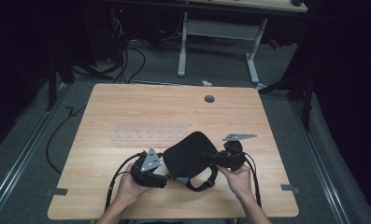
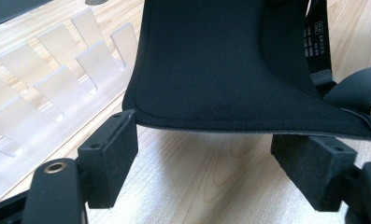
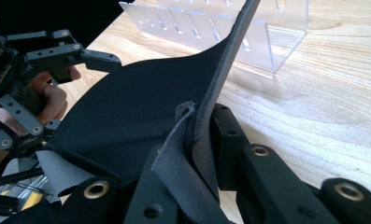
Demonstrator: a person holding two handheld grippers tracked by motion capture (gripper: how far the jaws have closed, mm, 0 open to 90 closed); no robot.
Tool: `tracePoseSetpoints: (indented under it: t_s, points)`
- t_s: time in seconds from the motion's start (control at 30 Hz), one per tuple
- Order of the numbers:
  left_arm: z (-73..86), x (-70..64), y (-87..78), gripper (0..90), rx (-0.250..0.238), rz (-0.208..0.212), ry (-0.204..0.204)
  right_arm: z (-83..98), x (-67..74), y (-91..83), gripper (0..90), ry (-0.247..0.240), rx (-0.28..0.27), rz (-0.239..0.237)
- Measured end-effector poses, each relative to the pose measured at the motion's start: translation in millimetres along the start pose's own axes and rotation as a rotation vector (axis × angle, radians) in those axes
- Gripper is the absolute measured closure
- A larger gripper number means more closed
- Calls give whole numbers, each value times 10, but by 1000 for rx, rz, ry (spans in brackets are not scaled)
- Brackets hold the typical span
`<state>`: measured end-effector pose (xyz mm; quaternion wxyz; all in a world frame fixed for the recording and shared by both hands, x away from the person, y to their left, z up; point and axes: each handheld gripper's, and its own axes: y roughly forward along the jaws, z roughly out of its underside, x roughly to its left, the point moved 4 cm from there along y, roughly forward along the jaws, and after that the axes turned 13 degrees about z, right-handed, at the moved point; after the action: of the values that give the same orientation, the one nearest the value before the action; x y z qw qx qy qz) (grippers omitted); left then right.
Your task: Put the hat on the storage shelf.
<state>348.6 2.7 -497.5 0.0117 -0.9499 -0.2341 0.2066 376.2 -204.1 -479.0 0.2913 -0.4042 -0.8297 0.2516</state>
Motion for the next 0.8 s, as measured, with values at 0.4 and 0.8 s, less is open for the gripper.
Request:
tracePoseSetpoints:
  t_s: [0.4,0.8]
  points:
    - [32,-14,15,271,31,-1,34,2,30,3,827,4,3,-21]
    - [-1,-91,62,358,33,37,55,-24,113,89,826,27,12,-82]
